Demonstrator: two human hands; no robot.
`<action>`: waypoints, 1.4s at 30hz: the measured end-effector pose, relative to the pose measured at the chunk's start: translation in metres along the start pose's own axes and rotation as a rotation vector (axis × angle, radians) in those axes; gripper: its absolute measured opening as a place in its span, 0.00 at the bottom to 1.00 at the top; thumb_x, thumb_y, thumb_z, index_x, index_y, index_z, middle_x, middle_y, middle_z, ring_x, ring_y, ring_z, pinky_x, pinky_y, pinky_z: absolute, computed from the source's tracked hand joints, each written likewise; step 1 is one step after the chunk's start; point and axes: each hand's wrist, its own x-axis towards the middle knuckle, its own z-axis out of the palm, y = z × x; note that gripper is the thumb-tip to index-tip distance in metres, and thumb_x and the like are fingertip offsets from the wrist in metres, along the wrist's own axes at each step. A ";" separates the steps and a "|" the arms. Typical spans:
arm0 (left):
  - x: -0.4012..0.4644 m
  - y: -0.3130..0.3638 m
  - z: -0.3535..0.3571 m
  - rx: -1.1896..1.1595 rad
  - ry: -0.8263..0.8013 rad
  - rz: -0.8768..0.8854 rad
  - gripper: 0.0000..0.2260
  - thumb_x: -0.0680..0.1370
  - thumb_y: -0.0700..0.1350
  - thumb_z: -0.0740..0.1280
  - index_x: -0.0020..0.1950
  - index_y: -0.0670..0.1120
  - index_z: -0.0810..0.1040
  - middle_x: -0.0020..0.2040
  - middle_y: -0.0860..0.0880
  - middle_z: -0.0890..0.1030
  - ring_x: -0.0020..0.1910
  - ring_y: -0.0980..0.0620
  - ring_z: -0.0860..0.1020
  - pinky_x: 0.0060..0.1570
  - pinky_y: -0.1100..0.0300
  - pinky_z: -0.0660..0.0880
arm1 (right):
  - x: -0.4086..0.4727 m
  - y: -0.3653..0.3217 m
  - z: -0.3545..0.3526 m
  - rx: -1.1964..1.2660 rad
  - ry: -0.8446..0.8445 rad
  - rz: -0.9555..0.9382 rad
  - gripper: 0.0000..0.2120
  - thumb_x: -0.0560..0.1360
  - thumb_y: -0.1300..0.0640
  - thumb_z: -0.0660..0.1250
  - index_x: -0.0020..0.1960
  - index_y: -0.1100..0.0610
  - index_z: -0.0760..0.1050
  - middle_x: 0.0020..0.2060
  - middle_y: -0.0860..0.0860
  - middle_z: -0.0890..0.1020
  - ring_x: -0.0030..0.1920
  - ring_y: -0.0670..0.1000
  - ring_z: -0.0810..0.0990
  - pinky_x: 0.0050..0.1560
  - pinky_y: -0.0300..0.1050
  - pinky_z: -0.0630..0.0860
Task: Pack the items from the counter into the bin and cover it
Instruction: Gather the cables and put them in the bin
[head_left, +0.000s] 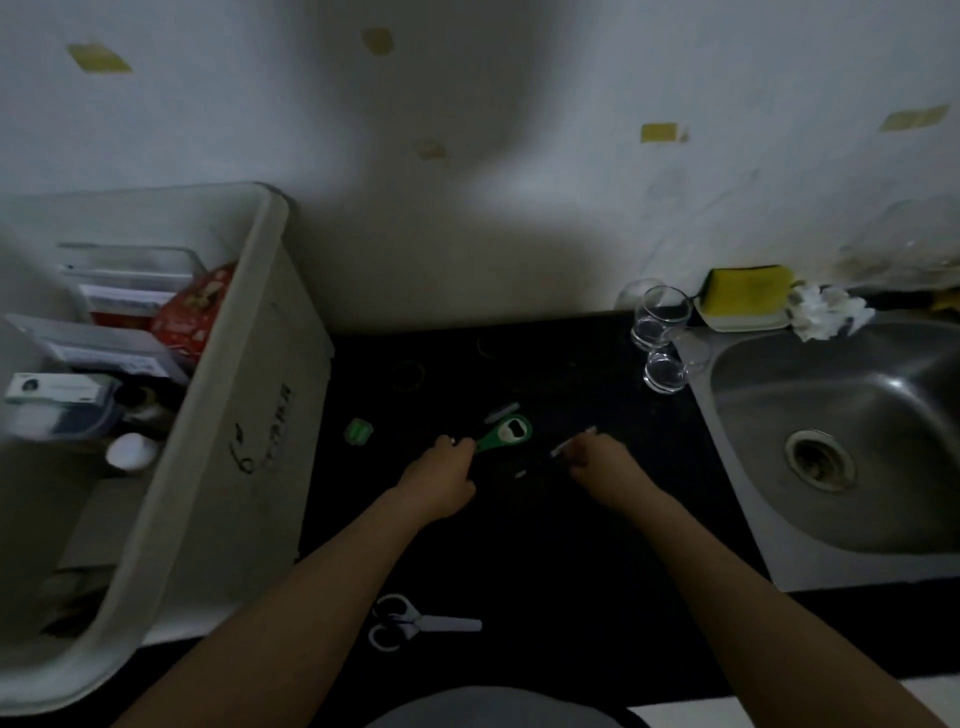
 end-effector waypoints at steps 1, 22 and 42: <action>0.004 -0.001 0.003 -0.006 0.008 -0.022 0.19 0.79 0.46 0.62 0.68 0.44 0.64 0.62 0.40 0.68 0.56 0.42 0.73 0.55 0.48 0.75 | 0.004 0.003 0.001 -0.013 -0.007 -0.015 0.14 0.73 0.64 0.64 0.59 0.63 0.75 0.58 0.61 0.77 0.59 0.58 0.76 0.56 0.42 0.70; 0.073 -0.007 0.009 0.063 0.135 -0.102 0.14 0.76 0.31 0.60 0.60 0.41 0.71 0.58 0.40 0.73 0.53 0.44 0.74 0.47 0.54 0.72 | 0.055 -0.012 0.026 -0.368 -0.040 -0.210 0.13 0.76 0.61 0.61 0.61 0.59 0.71 0.59 0.55 0.71 0.61 0.57 0.69 0.54 0.49 0.72; 0.057 -0.003 -0.005 -0.330 0.115 -0.248 0.09 0.77 0.34 0.60 0.56 0.38 0.73 0.54 0.38 0.74 0.49 0.43 0.75 0.43 0.58 0.70 | 0.042 0.002 0.008 0.034 0.101 -0.127 0.13 0.76 0.63 0.61 0.59 0.60 0.78 0.55 0.58 0.76 0.59 0.57 0.72 0.56 0.43 0.69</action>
